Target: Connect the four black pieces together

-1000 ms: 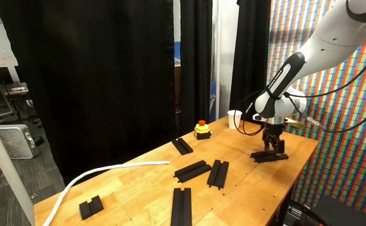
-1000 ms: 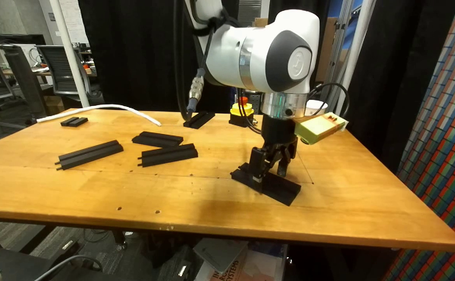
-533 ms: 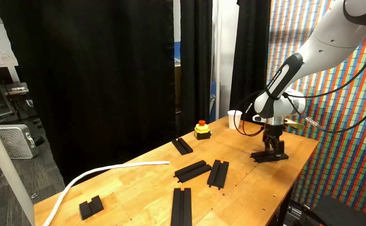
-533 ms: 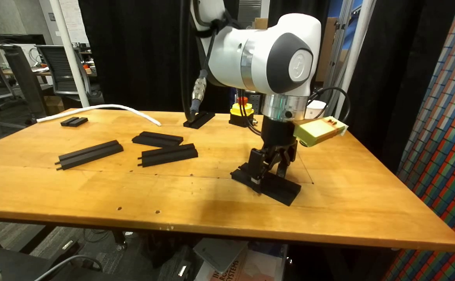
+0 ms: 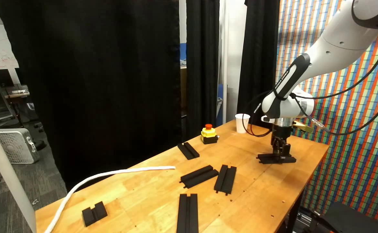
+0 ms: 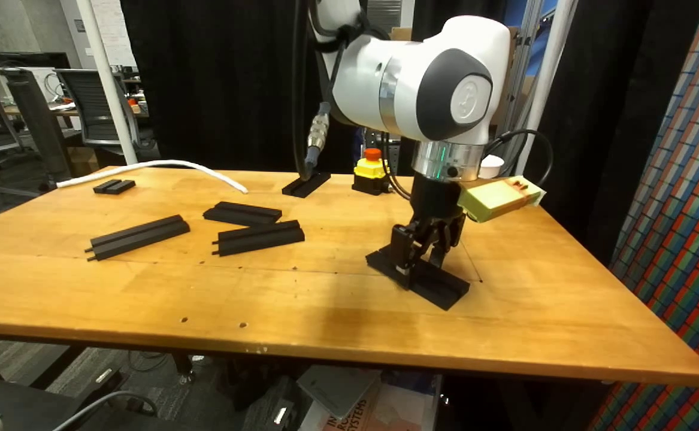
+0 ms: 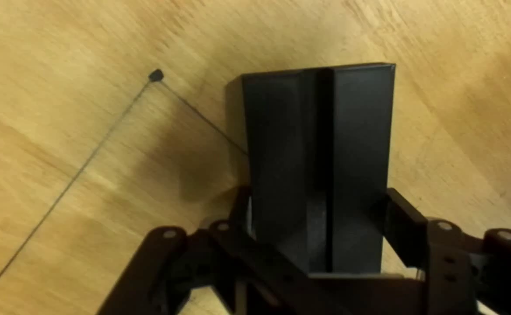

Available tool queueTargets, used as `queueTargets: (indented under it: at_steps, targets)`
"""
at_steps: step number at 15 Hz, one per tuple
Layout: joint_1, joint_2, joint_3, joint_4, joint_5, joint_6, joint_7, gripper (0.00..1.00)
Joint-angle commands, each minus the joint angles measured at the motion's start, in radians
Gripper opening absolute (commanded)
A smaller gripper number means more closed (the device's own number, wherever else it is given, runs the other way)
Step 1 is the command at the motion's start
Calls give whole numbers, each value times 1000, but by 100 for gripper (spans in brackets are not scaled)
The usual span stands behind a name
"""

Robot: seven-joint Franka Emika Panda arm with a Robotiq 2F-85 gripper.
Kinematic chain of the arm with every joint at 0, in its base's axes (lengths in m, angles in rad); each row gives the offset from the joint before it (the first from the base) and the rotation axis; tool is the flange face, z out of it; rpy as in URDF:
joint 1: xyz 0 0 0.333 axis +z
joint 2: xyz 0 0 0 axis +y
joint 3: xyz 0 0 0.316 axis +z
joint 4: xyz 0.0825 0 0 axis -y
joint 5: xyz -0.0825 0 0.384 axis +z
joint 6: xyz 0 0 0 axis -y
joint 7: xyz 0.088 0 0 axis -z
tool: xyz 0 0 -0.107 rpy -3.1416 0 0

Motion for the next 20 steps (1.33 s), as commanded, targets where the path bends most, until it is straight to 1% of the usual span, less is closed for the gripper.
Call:
queueTargets:
  at_steps: [1, 4, 7, 10, 12, 15, 20]
  targets:
    - [-24, 52, 19, 47, 37, 42, -53, 48]
    - [-41, 78, 40, 80, 42, 76, -133, 47]
    - [-67, 118, 78, 112, 66, 146, -241, 47]
    - [-87, 159, 114, 159, 80, 175, -339, 47]
    - [-98, 178, 131, 197, 78, 149, -393, 47]
    - [-102, 203, 138, 250, 61, 105, -454, 47]
    - [-76, 251, 104, 348, -3, 25, -504, 47]
